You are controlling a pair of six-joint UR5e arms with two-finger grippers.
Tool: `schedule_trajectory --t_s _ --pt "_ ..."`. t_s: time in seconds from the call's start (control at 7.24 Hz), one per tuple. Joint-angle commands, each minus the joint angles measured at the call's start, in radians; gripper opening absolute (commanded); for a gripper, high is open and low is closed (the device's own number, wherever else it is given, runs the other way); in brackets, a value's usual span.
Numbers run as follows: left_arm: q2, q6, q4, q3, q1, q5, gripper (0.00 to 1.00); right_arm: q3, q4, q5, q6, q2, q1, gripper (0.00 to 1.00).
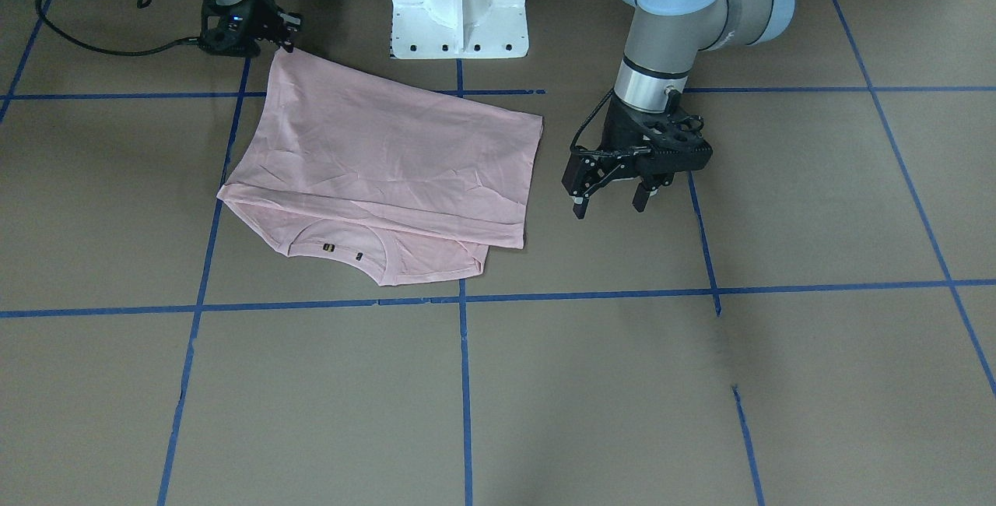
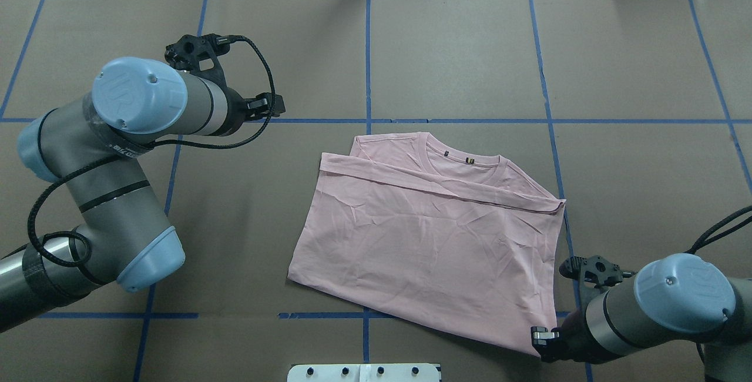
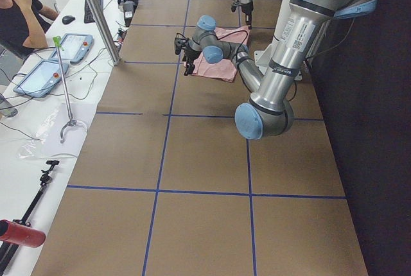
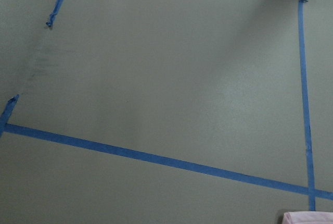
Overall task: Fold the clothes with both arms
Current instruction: 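Drag the folded shirt with the right gripper away from the left arm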
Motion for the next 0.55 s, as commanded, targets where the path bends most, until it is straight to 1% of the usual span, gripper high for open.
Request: schedule_trajectory --t_s 0.0,0.14,0.28,0.41 --pt "-0.001 0.000 0.035 -0.028 0.015 -0.007 1.00 0.040 0.002 -0.012 0.035 0.001 -0.012 1.00" --pt "-0.001 -0.040 0.093 -0.057 0.047 -0.031 1.00 0.049 0.007 -0.010 0.030 0.007 0.061 1.00" --pt "-0.001 -0.115 0.138 -0.085 0.088 -0.051 1.00 0.048 0.007 -0.012 0.021 0.038 0.119 1.00" --pt "0.002 -0.244 0.150 -0.088 0.157 -0.050 1.00 0.048 0.007 -0.010 0.018 0.053 0.191 1.00"
